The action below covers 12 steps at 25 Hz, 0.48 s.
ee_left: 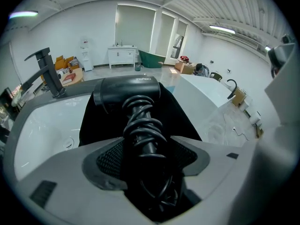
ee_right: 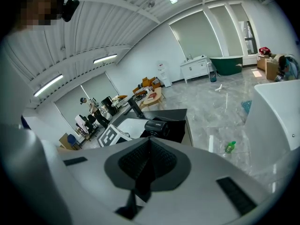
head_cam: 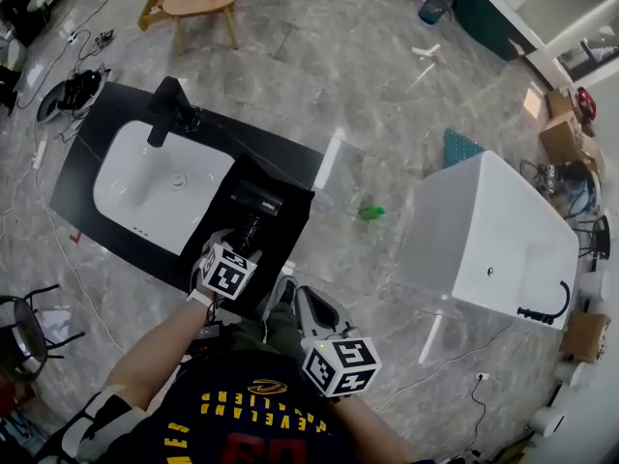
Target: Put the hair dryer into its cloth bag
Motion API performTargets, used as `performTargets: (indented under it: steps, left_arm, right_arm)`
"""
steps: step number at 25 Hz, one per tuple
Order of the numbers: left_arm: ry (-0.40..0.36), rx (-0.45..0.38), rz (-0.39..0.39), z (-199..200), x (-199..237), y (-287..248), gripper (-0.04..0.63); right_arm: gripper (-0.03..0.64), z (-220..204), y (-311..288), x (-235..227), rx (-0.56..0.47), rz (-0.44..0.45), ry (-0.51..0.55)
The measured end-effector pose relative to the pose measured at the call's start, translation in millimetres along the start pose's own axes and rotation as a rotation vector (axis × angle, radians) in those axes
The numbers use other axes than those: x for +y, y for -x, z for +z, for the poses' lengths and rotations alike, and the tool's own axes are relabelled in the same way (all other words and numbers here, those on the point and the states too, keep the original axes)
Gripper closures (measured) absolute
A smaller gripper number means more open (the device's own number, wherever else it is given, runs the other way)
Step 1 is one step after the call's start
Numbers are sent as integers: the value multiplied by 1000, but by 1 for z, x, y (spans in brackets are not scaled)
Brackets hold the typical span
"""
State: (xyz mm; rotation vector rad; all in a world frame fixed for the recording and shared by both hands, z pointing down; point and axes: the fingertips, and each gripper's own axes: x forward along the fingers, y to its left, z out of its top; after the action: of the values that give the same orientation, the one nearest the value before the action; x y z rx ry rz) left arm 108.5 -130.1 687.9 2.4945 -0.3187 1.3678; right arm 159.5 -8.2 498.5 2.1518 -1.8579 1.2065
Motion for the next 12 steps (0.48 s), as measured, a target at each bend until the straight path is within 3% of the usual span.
performTargets:
  steps: [4,8,12]
  left_arm:
    - [8,55,36,-4,1,-6,314]
    - [87,41,32,-7,3,-8,334]
    - [104,35,17,-10,6,-7,345]
  right_arm:
    - [609,2,0,-5,-1,1,-3]
    - [609,3,1,-4,1,13,5]
    - [609,4,2,-4,-2,24,18]
